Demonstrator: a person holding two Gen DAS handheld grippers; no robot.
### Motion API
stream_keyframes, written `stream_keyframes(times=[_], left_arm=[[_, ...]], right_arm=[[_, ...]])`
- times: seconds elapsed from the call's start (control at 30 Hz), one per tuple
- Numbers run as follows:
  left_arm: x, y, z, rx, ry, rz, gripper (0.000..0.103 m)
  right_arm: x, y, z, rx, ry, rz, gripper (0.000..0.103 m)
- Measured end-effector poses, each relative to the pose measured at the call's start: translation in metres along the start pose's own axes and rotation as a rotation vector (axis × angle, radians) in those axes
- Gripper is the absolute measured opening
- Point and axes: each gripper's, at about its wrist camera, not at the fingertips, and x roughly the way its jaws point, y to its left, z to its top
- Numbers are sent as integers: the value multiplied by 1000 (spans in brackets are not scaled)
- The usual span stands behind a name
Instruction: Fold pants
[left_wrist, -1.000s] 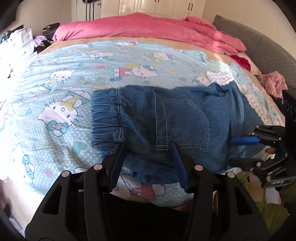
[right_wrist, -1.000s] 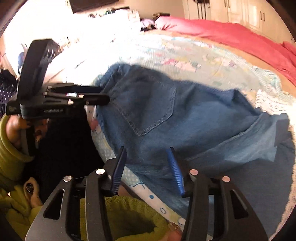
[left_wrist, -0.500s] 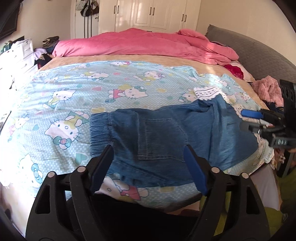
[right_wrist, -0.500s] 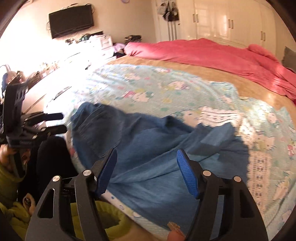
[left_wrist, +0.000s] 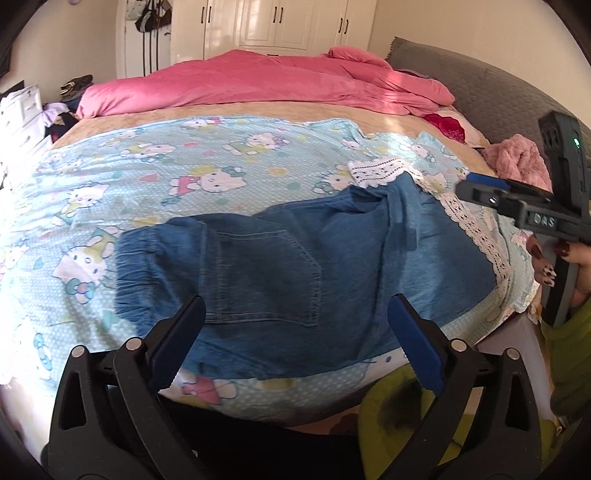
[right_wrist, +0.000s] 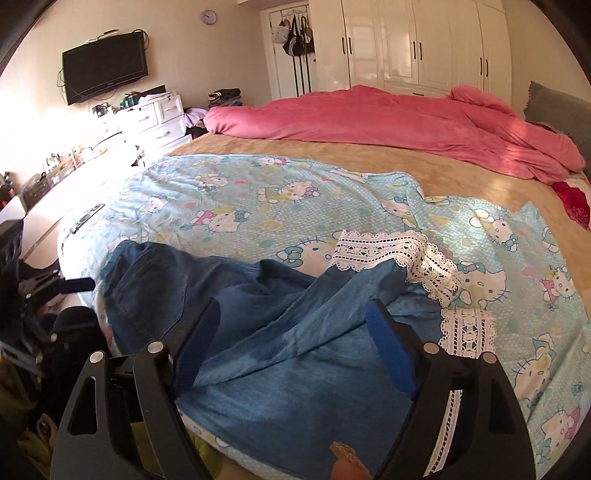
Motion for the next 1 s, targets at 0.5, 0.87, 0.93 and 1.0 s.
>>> stream_keyframes(times=[0.5,0.87,0.93,1.0], left_arm=[[50,-51,7,77,94,-124,93],[103,-76,22,73,169,-234,64],[115,-75,23,48,196,-251,58],[119,-74,19,43,202,-254,58]], right_arm=[[109,-22,50,-4,166,-98,80],[200,-48,66,105,311,-197,79],[208,-57,64,130,327,-218,67],[208,-64,62,129,306,-250,46]])
